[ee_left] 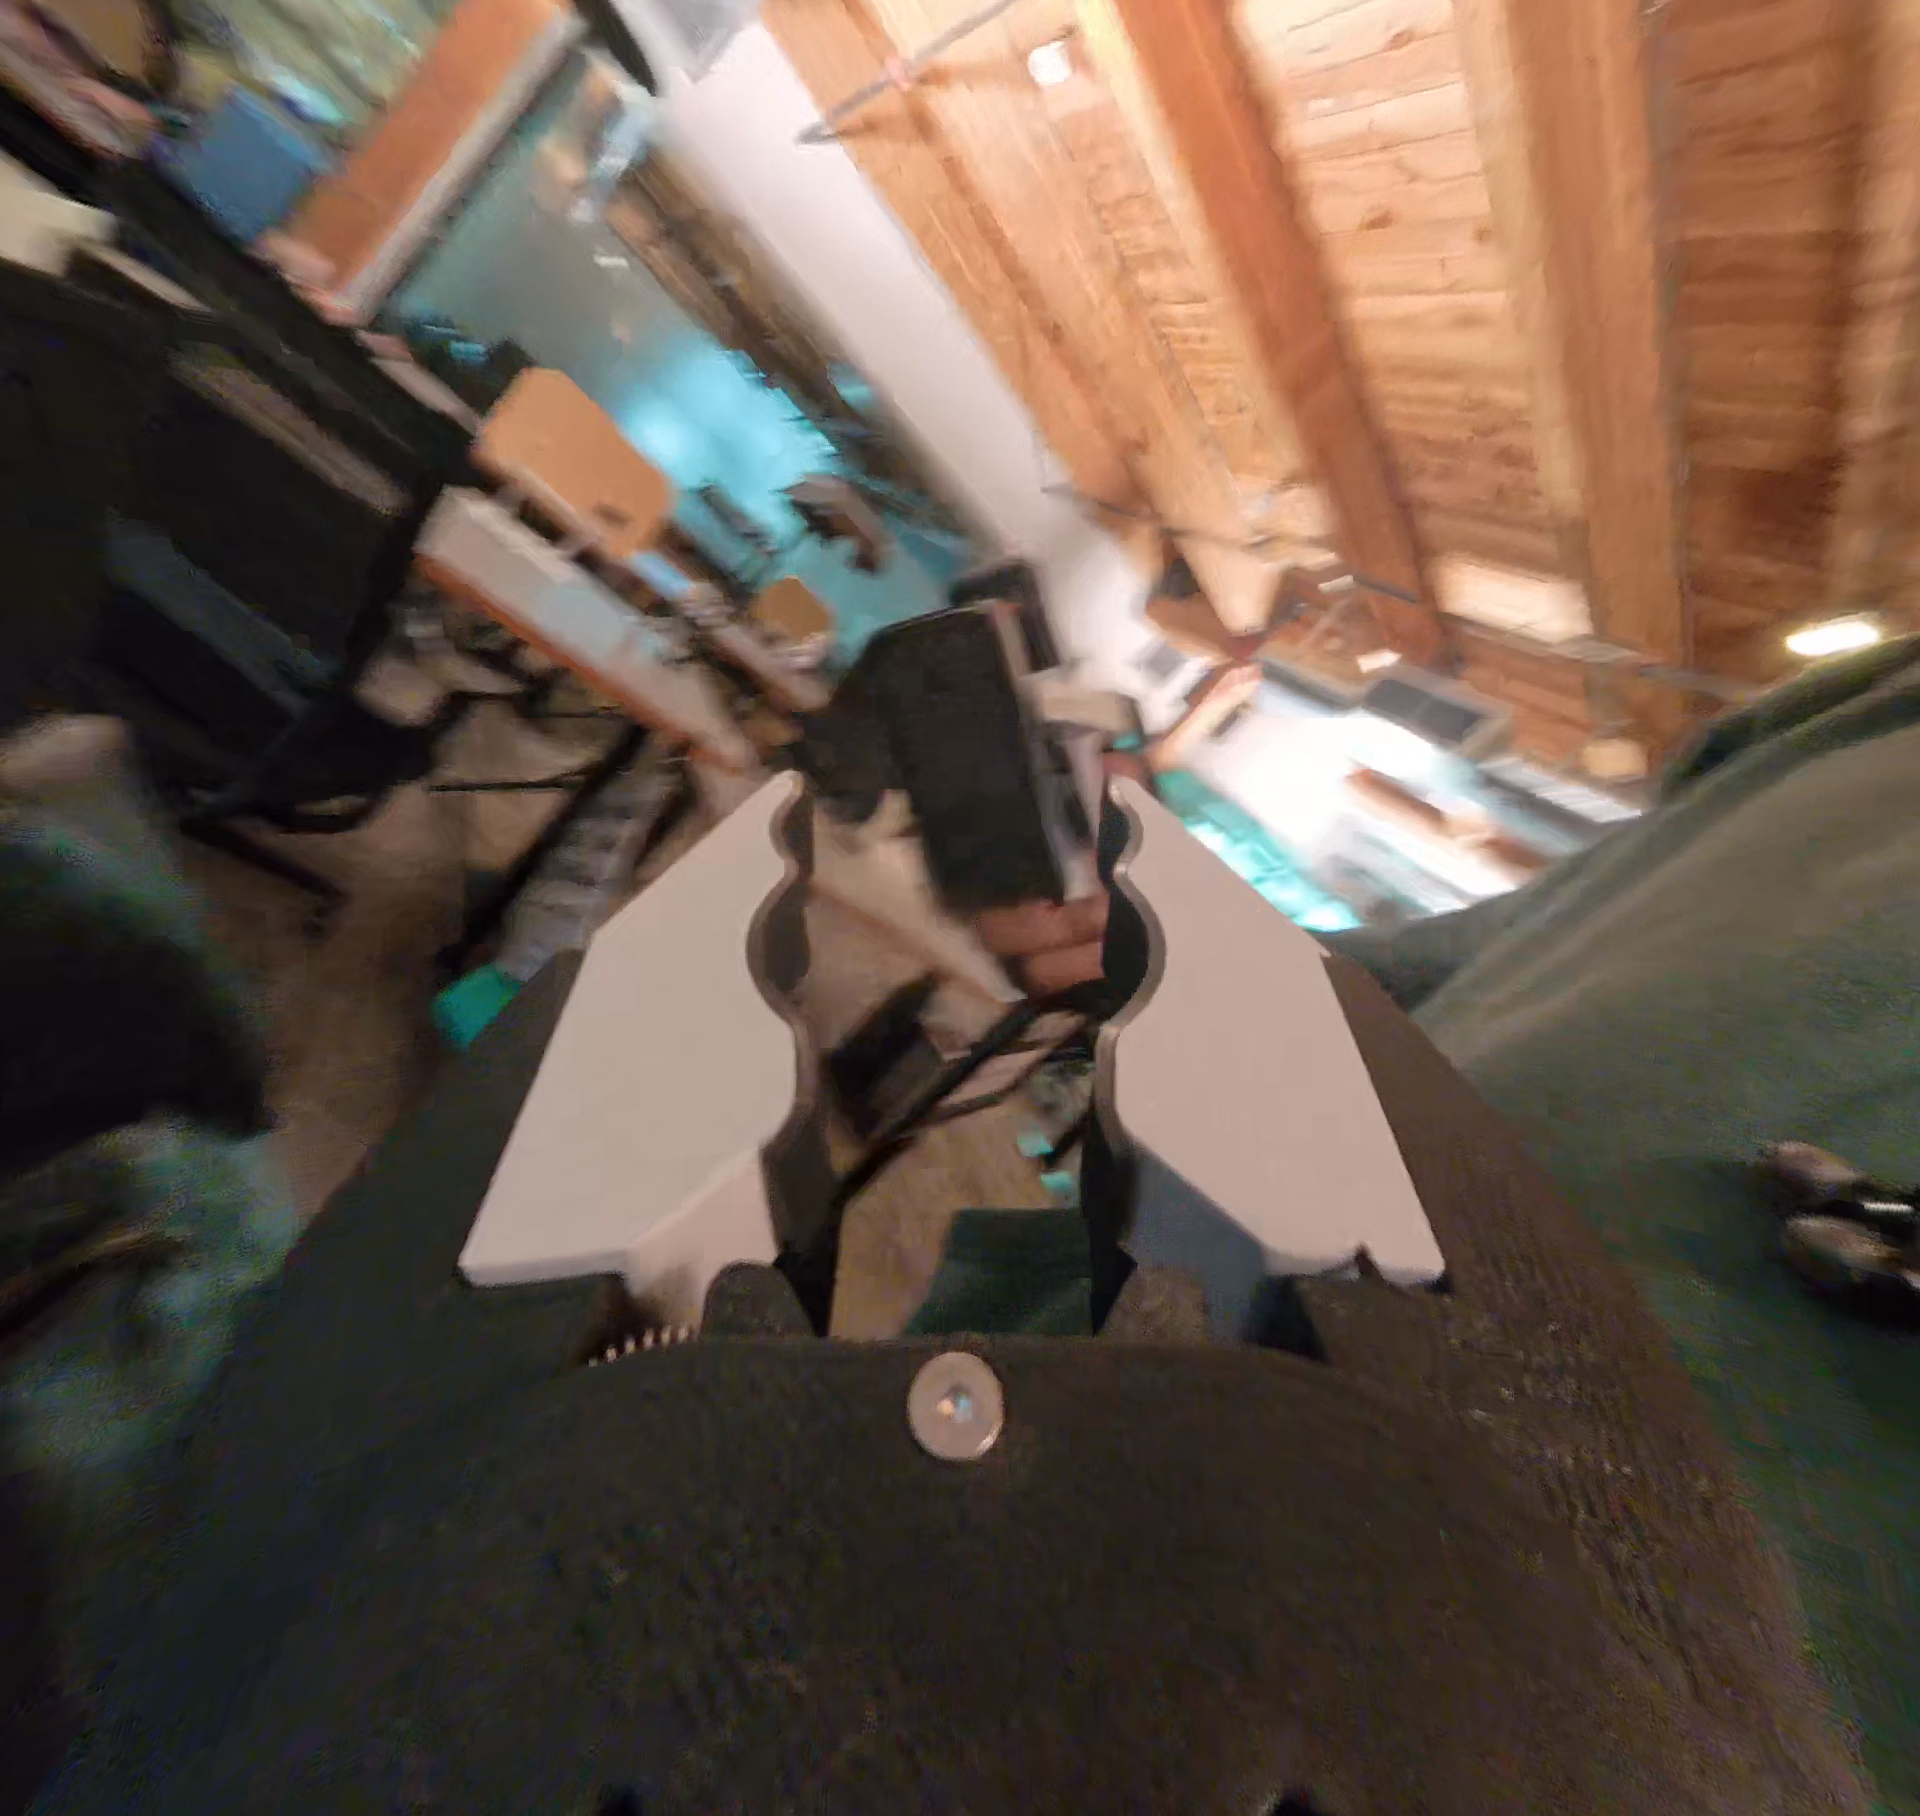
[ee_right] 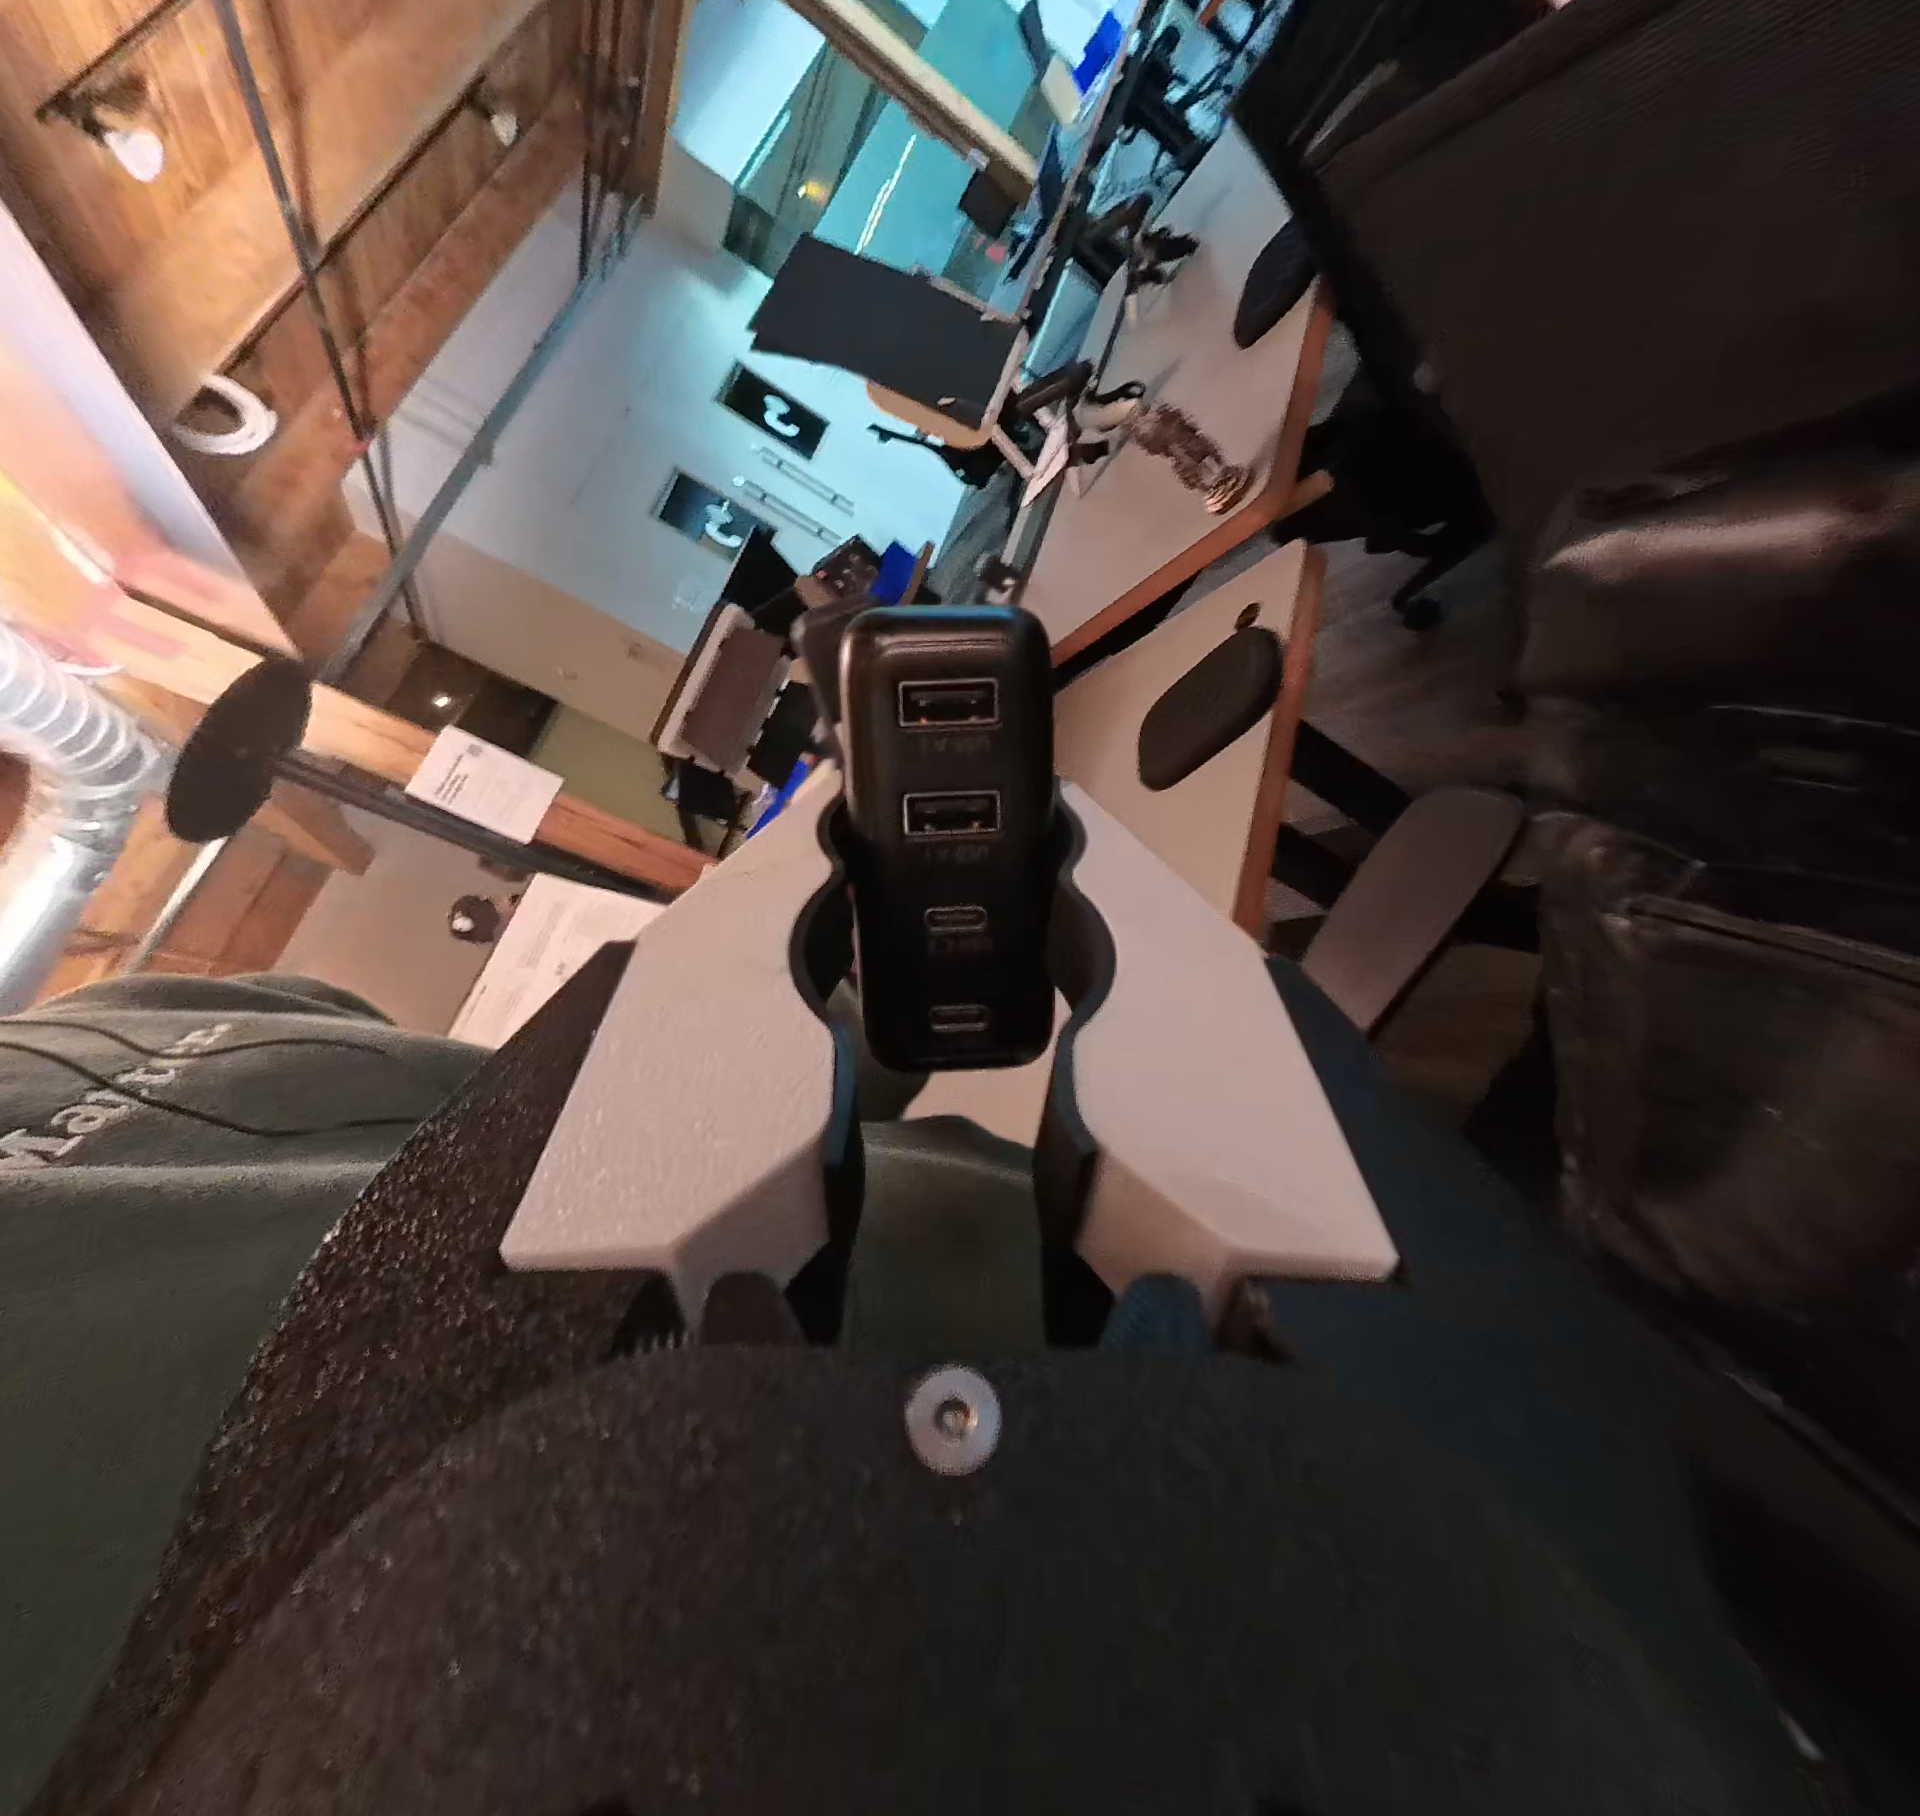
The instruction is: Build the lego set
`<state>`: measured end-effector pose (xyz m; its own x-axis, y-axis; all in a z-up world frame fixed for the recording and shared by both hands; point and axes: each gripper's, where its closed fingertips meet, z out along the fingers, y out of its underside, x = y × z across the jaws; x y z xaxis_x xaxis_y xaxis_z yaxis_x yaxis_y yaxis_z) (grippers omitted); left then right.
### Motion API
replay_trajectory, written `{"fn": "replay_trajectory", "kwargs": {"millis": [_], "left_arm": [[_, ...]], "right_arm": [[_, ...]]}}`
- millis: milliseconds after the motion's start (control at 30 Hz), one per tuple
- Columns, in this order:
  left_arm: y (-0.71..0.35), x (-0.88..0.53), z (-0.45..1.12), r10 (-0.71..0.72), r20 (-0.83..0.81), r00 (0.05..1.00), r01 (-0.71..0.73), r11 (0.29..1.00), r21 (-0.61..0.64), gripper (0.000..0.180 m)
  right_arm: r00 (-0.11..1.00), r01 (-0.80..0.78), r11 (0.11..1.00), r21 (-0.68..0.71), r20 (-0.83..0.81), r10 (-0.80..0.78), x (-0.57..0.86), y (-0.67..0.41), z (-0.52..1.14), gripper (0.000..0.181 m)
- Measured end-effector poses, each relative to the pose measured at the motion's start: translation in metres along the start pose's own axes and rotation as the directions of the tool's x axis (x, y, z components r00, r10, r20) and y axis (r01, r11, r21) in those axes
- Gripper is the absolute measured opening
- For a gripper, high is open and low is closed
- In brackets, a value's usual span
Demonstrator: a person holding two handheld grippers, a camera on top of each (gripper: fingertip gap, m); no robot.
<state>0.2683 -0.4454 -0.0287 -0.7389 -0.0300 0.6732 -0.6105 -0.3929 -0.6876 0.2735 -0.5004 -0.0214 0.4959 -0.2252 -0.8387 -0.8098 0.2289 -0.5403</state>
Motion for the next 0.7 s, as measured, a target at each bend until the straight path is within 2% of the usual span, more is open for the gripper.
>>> {"fn": "replay_trajectory", "kwargs": {"millis": [100,233,300,400,500,700], "left_arm": [[0.017,-0.061,-0.029,0.205,0.274,0.940,-0.160,0.971,-0.177,0.061],[0.068,-0.132,-0.062,0.254,0.397,0.882,-0.084,0.913,-0.399,0.050],[0.101,-0.164,-0.072,0.303,0.409,0.861,-0.052,0.851,-0.522,0.042],[0.140,-0.209,-0.076,0.426,0.378,0.822,-0.062,0.727,-0.684,0.035],[0.173,-0.242,-0.066,0.516,0.273,0.812,-0.099,0.583,-0.807,0.045],[0.219,-0.283,-0.023,0.682,-0.042,0.730,-0.304,0.269,-0.914,0.051]], "right_arm": [[0.996,0.052,0.998,0.018,-0.074,-0.051,0.018,-0.015,-0.021,0.031],[0.964,0.166,0.985,-0.050,-0.201,-0.173,0.050,-0.024,-0.030,0.032],[0.956,0.184,0.979,-0.084,-0.218,-0.198,0.064,-0.024,-0.025,0.032],[0.954,0.179,0.977,-0.114,-0.221,-0.201,0.086,-0.020,-0.014,0.032],[0.961,0.131,0.983,-0.129,-0.227,-0.158,0.105,-0.013,-0.008,0.032],[0.950,0.055,0.988,-0.144,-0.298,-0.096,0.136,0.003,-0.033,0.032]]}}
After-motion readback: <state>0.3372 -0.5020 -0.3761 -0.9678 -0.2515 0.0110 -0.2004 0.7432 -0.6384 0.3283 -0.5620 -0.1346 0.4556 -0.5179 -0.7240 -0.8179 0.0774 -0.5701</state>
